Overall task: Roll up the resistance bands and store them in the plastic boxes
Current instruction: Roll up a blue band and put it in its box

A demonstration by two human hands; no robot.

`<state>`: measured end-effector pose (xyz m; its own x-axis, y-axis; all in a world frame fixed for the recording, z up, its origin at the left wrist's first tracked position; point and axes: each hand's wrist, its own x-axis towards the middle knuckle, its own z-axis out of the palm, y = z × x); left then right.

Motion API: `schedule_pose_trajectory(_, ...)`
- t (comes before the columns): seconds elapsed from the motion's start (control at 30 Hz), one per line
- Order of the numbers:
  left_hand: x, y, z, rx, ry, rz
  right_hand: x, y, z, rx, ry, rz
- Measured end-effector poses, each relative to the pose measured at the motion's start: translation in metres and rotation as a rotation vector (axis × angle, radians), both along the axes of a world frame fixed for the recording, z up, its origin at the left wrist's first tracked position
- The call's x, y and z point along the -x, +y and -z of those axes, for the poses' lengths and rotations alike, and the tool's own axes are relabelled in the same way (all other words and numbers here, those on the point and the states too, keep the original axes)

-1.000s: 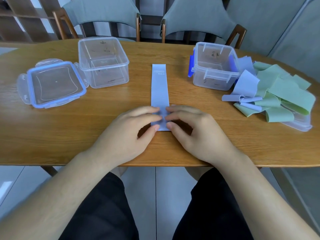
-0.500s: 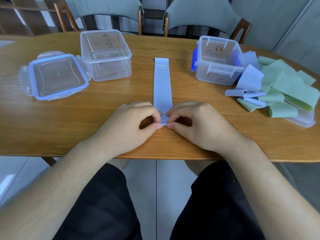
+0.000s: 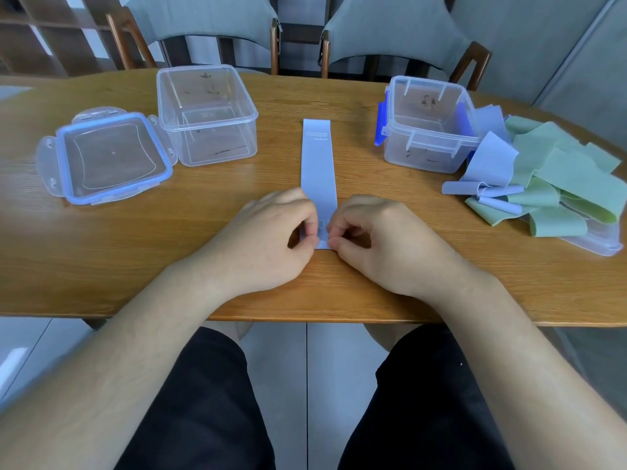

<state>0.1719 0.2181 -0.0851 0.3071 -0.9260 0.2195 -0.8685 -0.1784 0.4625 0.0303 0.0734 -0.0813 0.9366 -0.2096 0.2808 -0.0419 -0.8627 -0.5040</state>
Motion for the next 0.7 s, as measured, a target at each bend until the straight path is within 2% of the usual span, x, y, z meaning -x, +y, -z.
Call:
schedule_pose_trajectory(0.33, 0.005, 0.007, 0.004, 0.084, -0.051, 0.031, 0.003, 0.002, 0.006, 0.014, -0.029, 0.033)
schedule_pose_trajectory(0.53, 0.002, 0.01, 0.005, 0.063, -0.066, 0.056, 0.003, 0.005, 0.007, 0.114, -0.014, -0.003)
schedule_pose_trajectory(0.7, -0.001, 0.006, 0.001, 0.059, -0.152, 0.061, 0.0, 0.001, 0.0, 0.025, 0.048, -0.016)
